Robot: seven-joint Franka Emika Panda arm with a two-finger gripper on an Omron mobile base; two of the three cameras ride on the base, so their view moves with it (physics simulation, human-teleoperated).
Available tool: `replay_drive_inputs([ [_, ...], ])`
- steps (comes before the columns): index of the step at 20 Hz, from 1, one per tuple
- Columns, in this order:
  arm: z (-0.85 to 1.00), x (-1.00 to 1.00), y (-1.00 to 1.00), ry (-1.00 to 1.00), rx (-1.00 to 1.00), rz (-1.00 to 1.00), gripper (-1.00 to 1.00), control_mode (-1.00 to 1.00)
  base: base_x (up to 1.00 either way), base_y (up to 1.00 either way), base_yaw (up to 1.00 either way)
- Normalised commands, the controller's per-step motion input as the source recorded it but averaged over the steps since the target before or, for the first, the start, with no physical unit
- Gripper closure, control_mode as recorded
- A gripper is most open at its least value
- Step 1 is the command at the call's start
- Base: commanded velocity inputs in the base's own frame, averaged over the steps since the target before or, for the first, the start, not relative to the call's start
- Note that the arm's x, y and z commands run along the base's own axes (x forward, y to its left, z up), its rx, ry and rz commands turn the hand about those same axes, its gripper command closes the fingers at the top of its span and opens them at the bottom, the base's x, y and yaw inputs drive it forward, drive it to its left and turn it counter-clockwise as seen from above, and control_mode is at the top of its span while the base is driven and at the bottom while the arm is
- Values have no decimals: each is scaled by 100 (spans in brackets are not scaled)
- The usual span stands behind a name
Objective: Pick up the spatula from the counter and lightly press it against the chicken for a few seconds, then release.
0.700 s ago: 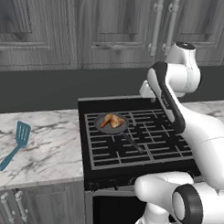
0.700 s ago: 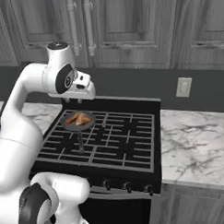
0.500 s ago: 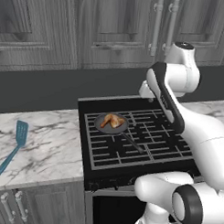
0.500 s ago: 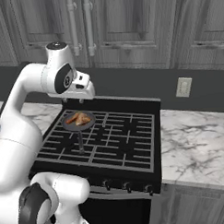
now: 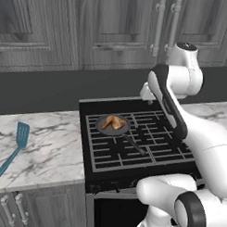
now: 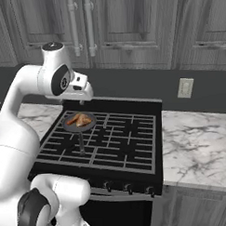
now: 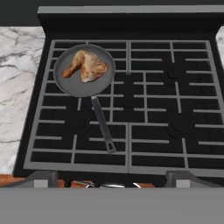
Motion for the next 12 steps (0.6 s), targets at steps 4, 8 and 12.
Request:
replay_drive_inputs([
  [4, 0, -16, 12, -2, 0, 0, -100, -100, 0, 0, 0],
  [8, 0, -18, 16, -1, 0, 0, -100, -100, 0, 0, 0],
  [12, 0, -25, 17, -5, 0, 0, -100, -100, 0, 0, 0],
])
